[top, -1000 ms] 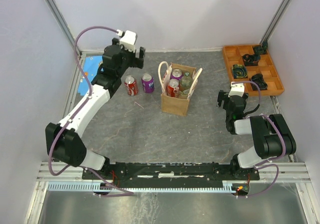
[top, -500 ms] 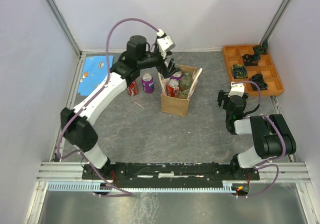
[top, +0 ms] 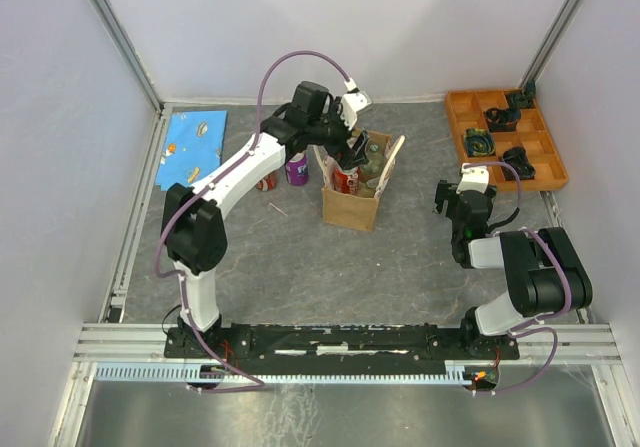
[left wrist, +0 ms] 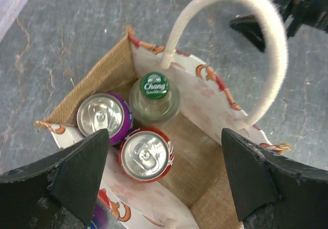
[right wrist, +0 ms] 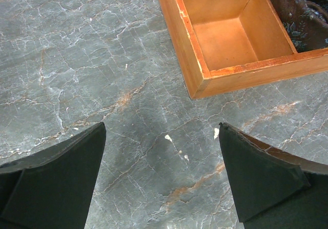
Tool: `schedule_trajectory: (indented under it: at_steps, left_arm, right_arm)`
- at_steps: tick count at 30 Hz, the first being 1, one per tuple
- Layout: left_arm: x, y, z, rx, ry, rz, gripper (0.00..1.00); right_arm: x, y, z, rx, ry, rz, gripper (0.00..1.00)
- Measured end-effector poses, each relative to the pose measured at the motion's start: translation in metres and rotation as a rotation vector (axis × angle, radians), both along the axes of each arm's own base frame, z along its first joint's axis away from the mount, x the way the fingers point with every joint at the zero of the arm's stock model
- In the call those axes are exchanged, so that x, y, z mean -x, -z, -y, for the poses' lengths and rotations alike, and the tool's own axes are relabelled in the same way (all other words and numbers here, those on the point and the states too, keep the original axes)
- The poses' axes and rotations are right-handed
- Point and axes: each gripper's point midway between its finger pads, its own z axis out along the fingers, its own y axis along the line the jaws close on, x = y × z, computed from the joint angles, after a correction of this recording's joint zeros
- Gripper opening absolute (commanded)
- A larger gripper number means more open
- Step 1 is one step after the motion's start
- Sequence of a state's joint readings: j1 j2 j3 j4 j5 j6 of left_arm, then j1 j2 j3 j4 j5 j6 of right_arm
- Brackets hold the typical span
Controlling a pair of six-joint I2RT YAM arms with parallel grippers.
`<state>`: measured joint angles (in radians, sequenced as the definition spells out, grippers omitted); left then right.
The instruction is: Take the beverage out of the canvas bag
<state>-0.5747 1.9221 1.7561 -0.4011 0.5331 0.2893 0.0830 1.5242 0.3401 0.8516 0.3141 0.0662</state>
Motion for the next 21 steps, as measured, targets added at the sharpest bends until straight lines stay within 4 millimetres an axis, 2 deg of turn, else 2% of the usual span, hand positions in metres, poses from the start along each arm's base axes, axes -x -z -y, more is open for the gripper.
schedule_trajectory:
  at_steps: [10, 21]
  left_arm:
    - [-0.018, 0.047, -0.022, -0.159, -0.175, -0.066, 0.99]
    - [-0.011, 0.065, -0.013, -0.217, -0.196, -0.095, 0.99]
  right_arm:
    - [0.000, 0.000, 0.000, 0.000, 0.000, 0.000, 0.99]
    - [0.000, 0.000, 0.000, 0.000, 0.000, 0.000, 0.99]
